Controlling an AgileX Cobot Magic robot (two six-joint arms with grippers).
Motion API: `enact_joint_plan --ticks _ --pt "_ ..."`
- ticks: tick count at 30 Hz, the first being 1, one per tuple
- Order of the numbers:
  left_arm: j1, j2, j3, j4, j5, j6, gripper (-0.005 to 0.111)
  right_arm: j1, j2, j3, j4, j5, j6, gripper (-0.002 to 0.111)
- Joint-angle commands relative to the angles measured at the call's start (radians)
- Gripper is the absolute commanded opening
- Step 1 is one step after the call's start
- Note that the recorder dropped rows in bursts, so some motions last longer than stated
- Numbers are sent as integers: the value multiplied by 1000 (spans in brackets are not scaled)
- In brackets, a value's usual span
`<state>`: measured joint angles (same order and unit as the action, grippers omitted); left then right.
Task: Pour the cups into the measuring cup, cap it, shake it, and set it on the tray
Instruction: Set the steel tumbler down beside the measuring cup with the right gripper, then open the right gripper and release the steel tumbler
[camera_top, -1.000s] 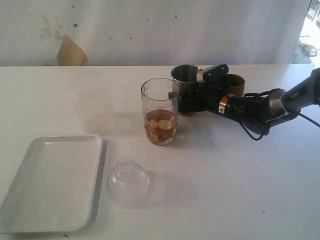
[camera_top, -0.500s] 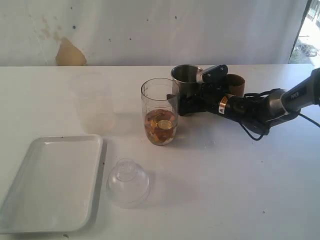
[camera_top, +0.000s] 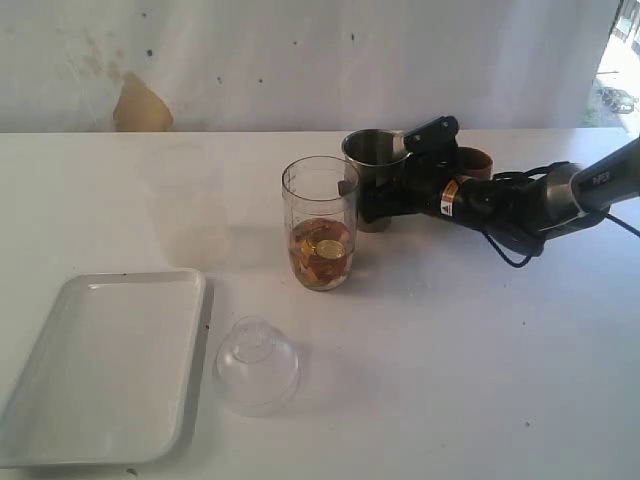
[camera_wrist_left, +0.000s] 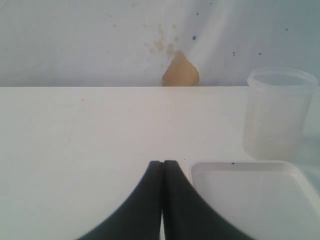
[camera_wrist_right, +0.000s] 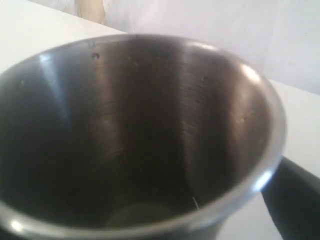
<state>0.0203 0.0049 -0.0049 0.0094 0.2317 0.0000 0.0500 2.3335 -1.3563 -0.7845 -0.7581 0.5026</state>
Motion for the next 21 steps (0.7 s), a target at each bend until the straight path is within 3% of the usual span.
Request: enact_joint_plan --ticks 1,5,21 --pt "-4 -5 5 1 2 0 0 -2 -11 -3 -54 -6 6 105" --pt "-4 -5 5 1 2 0 0 -2 -11 -3 -73 -69 48 105" --pt "-4 -5 5 1 2 0 0 -32 -38 -3 -84 -51 50 105"
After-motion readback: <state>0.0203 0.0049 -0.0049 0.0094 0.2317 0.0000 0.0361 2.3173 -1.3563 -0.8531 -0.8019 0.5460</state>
